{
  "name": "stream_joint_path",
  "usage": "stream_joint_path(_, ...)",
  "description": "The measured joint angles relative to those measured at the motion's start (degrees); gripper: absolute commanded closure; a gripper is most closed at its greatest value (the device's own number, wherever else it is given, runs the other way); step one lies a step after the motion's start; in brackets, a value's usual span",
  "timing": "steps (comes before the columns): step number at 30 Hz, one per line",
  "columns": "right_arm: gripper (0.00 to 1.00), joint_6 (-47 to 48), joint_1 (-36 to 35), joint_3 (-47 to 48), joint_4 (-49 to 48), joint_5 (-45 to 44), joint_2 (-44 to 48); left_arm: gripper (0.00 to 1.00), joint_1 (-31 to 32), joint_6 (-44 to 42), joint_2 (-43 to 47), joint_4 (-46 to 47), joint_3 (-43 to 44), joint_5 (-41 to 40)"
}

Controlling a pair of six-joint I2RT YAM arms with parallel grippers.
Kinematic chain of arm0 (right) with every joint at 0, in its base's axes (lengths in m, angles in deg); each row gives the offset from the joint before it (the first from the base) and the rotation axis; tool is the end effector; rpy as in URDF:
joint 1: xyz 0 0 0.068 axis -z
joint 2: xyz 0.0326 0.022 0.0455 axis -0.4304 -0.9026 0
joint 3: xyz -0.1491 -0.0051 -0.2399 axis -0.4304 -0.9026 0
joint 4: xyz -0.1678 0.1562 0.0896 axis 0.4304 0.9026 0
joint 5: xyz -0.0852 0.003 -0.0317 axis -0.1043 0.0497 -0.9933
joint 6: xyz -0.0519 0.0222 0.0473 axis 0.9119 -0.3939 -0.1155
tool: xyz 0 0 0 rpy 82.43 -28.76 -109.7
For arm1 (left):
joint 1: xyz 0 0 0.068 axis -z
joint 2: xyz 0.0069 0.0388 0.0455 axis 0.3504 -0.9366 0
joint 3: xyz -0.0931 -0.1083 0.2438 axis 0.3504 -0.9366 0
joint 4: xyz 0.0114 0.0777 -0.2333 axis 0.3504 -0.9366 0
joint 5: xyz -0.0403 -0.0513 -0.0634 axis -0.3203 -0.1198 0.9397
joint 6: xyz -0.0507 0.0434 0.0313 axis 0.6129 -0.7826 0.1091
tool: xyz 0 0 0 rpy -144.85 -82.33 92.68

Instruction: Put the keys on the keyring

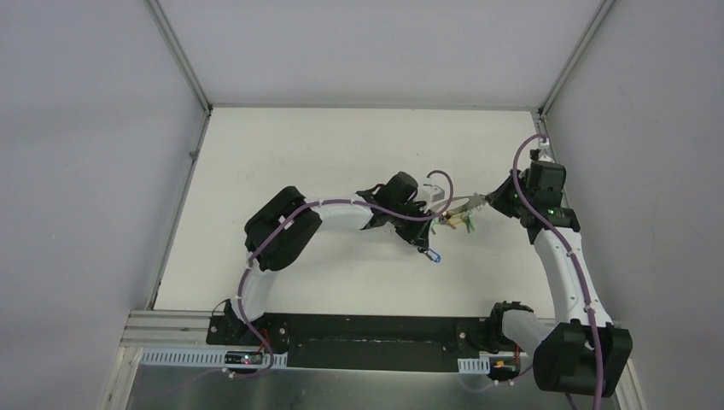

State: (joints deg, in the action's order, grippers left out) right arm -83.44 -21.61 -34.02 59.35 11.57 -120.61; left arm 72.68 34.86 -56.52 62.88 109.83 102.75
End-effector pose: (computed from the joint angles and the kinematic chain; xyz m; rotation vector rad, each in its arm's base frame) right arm 0.2194 -0.0049 0.2747 0.4414 2.2511 0.3588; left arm 0.2541 -0.3795 0.1557 1.1462 2.2293 -1.1529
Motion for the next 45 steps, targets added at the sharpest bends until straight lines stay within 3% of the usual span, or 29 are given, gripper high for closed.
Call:
stream_joint_path(10,1.0,0.0,0.0,0.0,0.0,0.0,0.0,0.89,1.0,-0.1,1.5,-0.3,-1.2,-3.0)
stream_joint_path(13,1.0,0.0,0.0,0.0,0.0,0.0,0.0,0.98,1.7,-0.2,2.4,-0.4,-1.2,-3.5)
stream_joint_path(16,1.0,0.0,0.0,0.0,0.0,0.0,0.0,0.99,2.6,-0.6,3.7,-0.5,-1.2,-4.4)
stream_joint_path(18,1.0,0.0,0.0,0.0,0.0,0.0,0.0,0.94,3.0,-1.0,4.5,-0.6,-1.2,-5.0)
stream_joint_path(22,1.0,0.0,0.0,0.0,0.0,0.0,0.0,0.69,3.7,-1.6,5.5,-2.0,-1.2,-7.7)
stream_joint_path(25,1.0,0.0,0.0,0.0,0.0,0.0,0.0,0.6,4.5,0.2,5.8,-5.0,-0.8,-11.9)
stream_joint_path(31,1.0,-0.1,0.0,0.0,0.0,0.0,0.0,0.58,6.1,13.7,6.2,-13.6,1.0,-22.4)
stream_joint_path(38,1.0,-0.2,0.0,0.0,0.0,0.0,0.0,0.59,6.9,32.5,6.3,-21.4,3.9,-27.6)
stream_joint_path(45,1.0,-0.2,0.0,0.0,0.0,0.0,0.1,0.59,9.9,42.8,5.1,-28.7,11.5,-34.3)
